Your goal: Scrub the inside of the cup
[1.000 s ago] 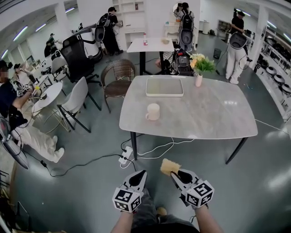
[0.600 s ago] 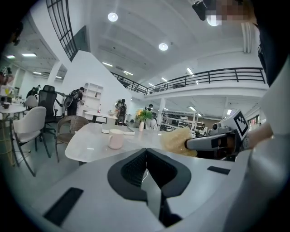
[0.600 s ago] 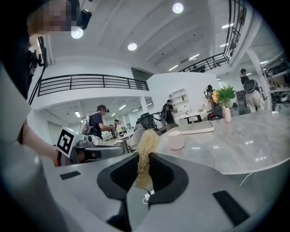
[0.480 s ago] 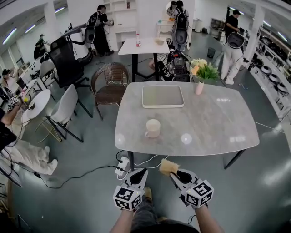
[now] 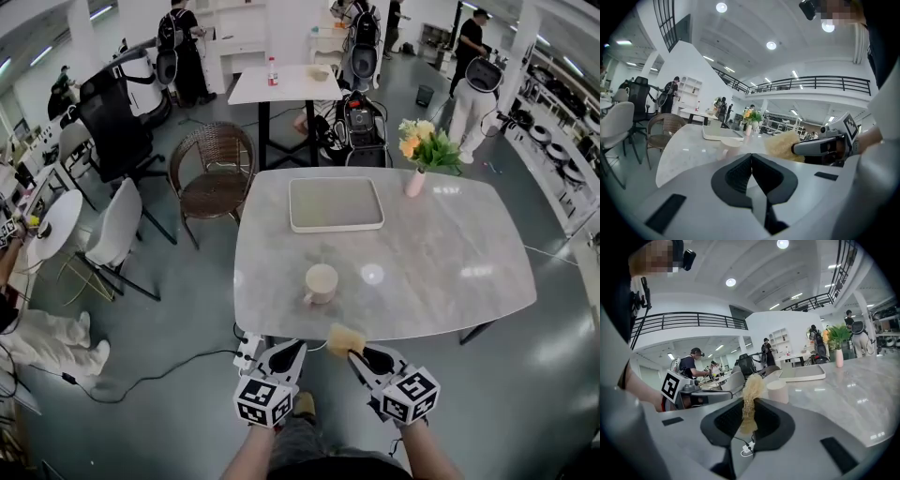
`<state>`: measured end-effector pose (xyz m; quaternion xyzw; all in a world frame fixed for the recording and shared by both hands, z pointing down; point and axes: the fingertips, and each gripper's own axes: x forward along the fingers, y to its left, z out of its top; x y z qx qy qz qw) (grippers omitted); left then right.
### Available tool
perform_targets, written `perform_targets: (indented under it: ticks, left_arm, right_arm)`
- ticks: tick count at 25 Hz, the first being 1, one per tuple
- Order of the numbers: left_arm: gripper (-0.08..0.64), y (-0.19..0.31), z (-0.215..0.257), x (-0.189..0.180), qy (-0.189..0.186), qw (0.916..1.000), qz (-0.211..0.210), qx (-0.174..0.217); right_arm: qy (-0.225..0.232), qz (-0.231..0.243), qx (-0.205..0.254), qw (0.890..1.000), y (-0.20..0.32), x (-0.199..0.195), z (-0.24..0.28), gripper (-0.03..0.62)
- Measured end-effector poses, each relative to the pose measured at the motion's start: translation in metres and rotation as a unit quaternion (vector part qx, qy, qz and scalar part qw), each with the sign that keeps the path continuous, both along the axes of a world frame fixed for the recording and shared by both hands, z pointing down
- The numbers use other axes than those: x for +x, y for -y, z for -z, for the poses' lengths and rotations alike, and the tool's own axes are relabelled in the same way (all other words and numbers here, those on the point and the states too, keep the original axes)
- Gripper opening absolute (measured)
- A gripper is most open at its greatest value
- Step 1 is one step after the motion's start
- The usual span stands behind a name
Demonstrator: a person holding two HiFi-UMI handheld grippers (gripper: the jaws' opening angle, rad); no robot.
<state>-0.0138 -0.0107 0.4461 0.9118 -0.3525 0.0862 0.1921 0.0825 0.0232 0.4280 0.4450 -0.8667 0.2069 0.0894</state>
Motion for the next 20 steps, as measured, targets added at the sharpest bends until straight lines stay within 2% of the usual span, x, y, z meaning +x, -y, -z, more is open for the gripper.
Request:
perform_targets:
  ticks: [10,20]
  left_arm:
    - [0.014,0.043,-0.006,0.004,-0.010,0.9996,-0.027,-0.005]
    - [0.014,0.064,-0.018,-0.009,-0.014,0.9994,-0.027,-0.016]
  right_arm:
    - [-0.012,-0.011,-0.009,1.000,0.036,-0.006,-0.004,0.063]
    - [-0.006,-0.023,-0.011,1.000,0.056,-0.014,-0.008,0.063]
